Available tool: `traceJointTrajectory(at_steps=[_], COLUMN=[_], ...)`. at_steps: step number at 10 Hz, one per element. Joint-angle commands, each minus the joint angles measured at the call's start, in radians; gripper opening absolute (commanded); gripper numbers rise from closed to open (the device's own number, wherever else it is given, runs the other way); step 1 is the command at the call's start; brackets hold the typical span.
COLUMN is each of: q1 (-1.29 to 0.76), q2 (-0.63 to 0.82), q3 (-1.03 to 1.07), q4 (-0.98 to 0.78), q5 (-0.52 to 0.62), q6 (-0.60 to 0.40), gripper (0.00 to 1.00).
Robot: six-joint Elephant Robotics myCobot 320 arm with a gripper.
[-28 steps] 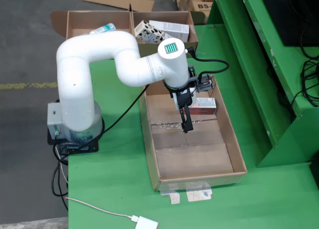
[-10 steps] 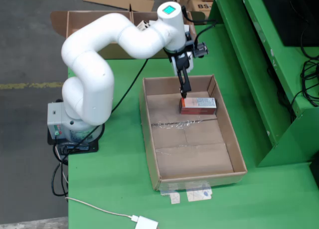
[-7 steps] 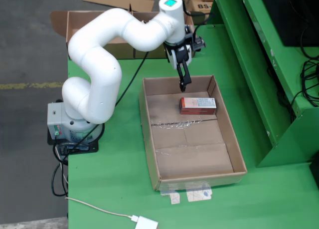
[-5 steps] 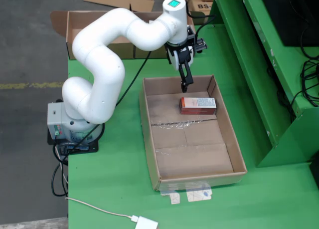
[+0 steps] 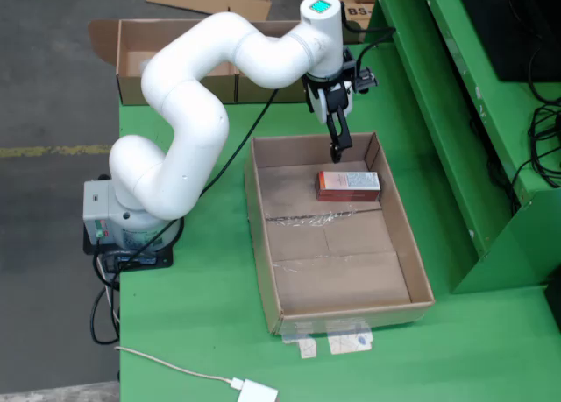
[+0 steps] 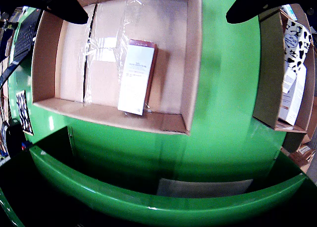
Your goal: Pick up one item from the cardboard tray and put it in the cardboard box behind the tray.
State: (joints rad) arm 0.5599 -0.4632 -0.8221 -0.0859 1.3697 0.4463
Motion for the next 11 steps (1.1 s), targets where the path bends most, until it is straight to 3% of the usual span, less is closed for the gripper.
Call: traceJointTrajectory(at_steps=[1,4,5,8,9,11], q1=[-0.058,-0.09,-0.155,-0.171,-0.198,-0.198], q2=[-0.016,-0.027,-0.142,-0.204,-0.344,-0.344], q3=[0.211,0.241,0.446,0.571,0.822,0.822], q4=[-0.02,-0.033,-0.11,-0.166,-0.235,-0.235], q5=[0.007,0.009,0.029,0.035,0.047,0.047], q6=[-0.023,-0.034,-0.076,-0.09,-0.119,-0.119], gripper=[1.0,1.0,1.0,1.0,1.0,1.0])
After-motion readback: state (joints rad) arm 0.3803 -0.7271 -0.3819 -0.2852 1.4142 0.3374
